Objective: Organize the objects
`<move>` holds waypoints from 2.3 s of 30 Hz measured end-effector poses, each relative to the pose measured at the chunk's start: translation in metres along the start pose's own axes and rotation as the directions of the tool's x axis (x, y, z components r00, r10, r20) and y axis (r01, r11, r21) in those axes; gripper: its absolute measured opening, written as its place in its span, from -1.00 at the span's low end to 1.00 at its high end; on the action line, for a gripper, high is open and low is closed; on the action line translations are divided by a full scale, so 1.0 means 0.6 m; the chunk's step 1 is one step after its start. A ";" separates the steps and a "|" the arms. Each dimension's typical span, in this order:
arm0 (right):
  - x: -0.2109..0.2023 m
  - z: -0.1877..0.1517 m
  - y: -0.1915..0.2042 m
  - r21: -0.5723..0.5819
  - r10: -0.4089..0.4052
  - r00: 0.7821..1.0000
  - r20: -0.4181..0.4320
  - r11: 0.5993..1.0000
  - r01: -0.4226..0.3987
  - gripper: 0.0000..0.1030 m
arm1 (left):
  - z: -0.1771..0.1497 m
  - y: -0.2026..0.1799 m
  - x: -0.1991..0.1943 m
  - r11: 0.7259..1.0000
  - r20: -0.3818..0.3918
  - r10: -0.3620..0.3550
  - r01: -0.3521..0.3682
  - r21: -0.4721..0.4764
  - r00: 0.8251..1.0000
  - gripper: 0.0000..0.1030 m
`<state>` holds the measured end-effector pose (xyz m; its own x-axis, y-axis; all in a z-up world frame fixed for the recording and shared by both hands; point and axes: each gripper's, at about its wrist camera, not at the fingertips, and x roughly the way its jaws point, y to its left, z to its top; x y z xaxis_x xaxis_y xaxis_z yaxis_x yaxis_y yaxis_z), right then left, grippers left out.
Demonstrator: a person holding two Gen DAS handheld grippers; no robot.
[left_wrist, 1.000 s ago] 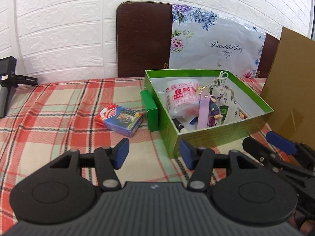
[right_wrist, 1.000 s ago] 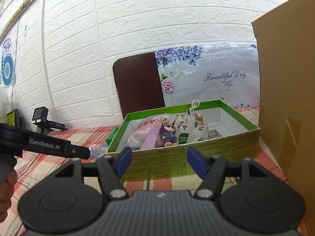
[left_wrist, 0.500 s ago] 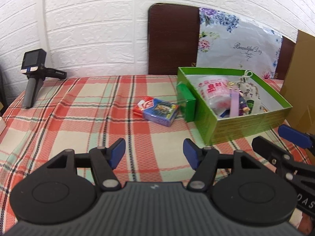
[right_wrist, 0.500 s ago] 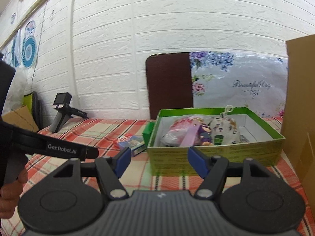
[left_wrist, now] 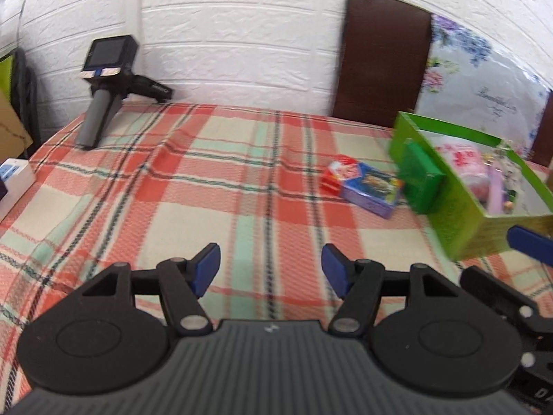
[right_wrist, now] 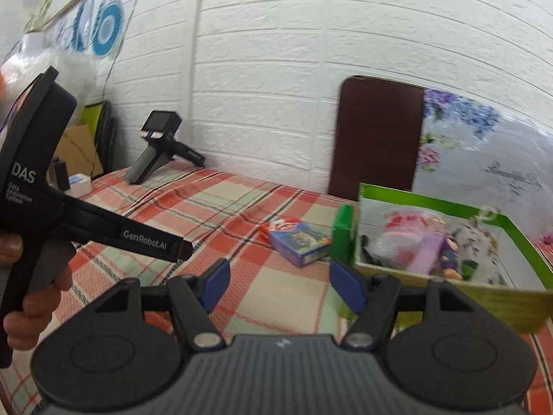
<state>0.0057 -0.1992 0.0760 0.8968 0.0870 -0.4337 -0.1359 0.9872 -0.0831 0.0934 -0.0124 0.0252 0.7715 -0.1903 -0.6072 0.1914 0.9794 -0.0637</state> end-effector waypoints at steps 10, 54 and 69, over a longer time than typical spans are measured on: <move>0.234 0.102 0.041 -0.362 0.072 0.960 -0.272 0.916 -0.171 0.49 | -0.030 0.093 0.065 0.997 0.089 0.048 -0.043 -0.060 0.995 0.37; 0.021 -0.098 0.028 -0.027 0.240 0.954 -0.181 0.968 -0.249 0.18 | -0.070 -0.042 -0.014 0.940 -0.210 -0.326 0.292 -0.177 0.922 -0.14; -0.033 -0.017 -0.152 0.145 -0.028 0.995 0.099 0.989 0.014 0.17 | 0.104 -0.262 -0.013 0.896 -0.094 -0.435 0.441 0.051 0.896 -0.42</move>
<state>-0.0041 -0.2926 0.0831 0.9376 0.0716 -0.3403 -0.0610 0.9973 0.0418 0.0953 -0.1689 0.0895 0.5507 -0.5901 -0.5903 0.5424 0.7906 -0.2843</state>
